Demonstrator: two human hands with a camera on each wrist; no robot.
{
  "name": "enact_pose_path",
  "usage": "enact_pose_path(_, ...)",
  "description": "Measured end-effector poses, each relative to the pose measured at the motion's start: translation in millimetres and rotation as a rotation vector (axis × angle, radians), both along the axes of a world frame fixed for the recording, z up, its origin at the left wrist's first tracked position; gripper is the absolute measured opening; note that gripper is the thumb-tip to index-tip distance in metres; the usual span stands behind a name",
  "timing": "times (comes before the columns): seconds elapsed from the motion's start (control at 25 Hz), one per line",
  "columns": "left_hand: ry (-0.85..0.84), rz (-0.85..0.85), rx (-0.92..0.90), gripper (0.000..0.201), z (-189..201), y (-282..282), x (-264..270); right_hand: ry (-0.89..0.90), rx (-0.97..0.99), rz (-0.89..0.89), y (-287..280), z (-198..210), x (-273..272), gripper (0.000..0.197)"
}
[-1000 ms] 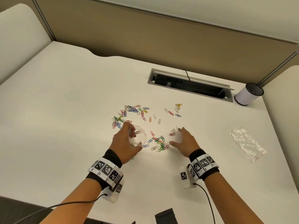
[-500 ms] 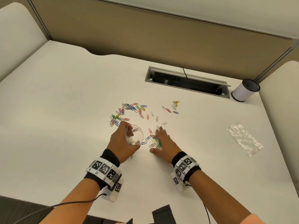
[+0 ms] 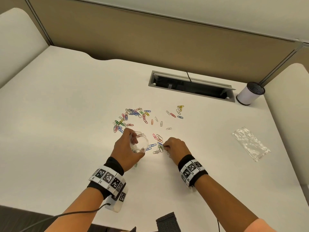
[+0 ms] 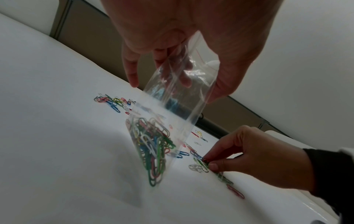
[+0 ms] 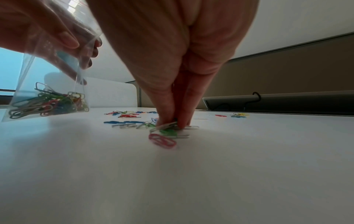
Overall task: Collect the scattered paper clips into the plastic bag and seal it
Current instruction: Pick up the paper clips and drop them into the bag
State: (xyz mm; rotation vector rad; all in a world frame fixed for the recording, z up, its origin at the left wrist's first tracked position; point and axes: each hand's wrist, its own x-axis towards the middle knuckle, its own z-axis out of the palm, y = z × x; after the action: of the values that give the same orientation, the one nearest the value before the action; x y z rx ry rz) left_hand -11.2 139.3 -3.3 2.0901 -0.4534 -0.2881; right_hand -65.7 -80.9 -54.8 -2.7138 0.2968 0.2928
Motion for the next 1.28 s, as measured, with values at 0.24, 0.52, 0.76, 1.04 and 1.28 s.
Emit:
enact_pose_path(0.24,-0.013,-0.002,0.013,0.049,0.2,1.9,-0.2,-0.018,-0.063,-0.020,2.6,3.3,-2.7,0.024)
enact_pose_path(0.52,0.010,-0.025,0.016,0.049,0.4,3.4,-1.9,-0.038,0.693,-0.557,-23.0,10.6,-6.1,0.007)
enact_pose_path(0.76,0.008,-0.052,0.040,0.050,-3.2,3.1,-3.6,0.040,1.182,-0.463,-8.7,68.7,-6.9,0.013)
enact_pose_path(1.04,-0.033,-0.123,0.109,0.049,-3.6,-13.5,-10.0,0.148,0.676,-0.076,21.4,128.9,3.3,0.012)
enact_pose_path(1.28,0.005,-0.132,0.083,0.050,-2.9,-22.9,-13.8,-0.023,0.506,-0.075,41.5,133.3,8.9,0.013)
